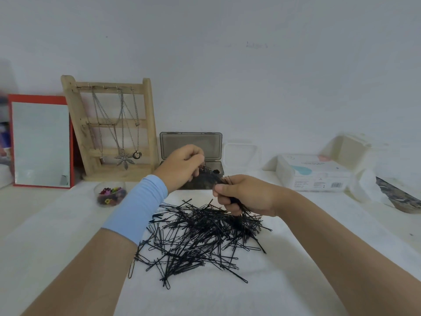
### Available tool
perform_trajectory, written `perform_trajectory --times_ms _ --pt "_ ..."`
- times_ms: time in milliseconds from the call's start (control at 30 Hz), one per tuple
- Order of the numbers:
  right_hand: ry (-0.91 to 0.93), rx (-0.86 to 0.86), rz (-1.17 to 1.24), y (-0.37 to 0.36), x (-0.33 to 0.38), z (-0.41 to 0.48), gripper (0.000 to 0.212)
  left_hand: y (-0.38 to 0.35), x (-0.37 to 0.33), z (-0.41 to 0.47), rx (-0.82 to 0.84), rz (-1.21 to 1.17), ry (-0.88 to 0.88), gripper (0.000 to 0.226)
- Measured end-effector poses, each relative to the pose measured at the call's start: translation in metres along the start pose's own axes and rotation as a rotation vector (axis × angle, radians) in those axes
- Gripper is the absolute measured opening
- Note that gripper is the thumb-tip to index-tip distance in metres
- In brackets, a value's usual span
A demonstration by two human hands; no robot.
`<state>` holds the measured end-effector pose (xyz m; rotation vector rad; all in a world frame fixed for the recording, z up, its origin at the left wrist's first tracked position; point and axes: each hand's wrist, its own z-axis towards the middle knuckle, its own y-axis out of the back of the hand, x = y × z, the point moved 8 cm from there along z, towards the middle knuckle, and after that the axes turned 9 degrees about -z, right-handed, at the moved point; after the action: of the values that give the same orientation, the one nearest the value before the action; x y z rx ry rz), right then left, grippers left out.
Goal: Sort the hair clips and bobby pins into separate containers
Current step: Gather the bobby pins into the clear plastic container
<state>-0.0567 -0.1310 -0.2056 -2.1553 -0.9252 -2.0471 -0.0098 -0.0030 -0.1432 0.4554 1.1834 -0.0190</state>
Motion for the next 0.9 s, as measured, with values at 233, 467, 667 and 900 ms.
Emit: perform_trajectory --times_ms 233,467,667,900 --pt "0.071 -0.052 -0.082 0.002 0.005 0.001 0.015 -0.013 0.021 0.001 0.069 -0.092 0.183 0.015" --pt "0.032 -0.109 0.345 0.018 0.003 -0.002 0.019 0.003 0.048 0.002 0.18 -0.178 0.409 0.007" --pt "0.117 -0.119 0.482 0.02 0.01 0.002 0.023 -0.034 0.034 -0.015 0.477 0.368 0.335 0.043" --pt "0.115 -0.036 0.334 0.007 0.011 0.001 0.021 -0.03 0.001 0.003 0.187 -0.131 0.14 0.031"
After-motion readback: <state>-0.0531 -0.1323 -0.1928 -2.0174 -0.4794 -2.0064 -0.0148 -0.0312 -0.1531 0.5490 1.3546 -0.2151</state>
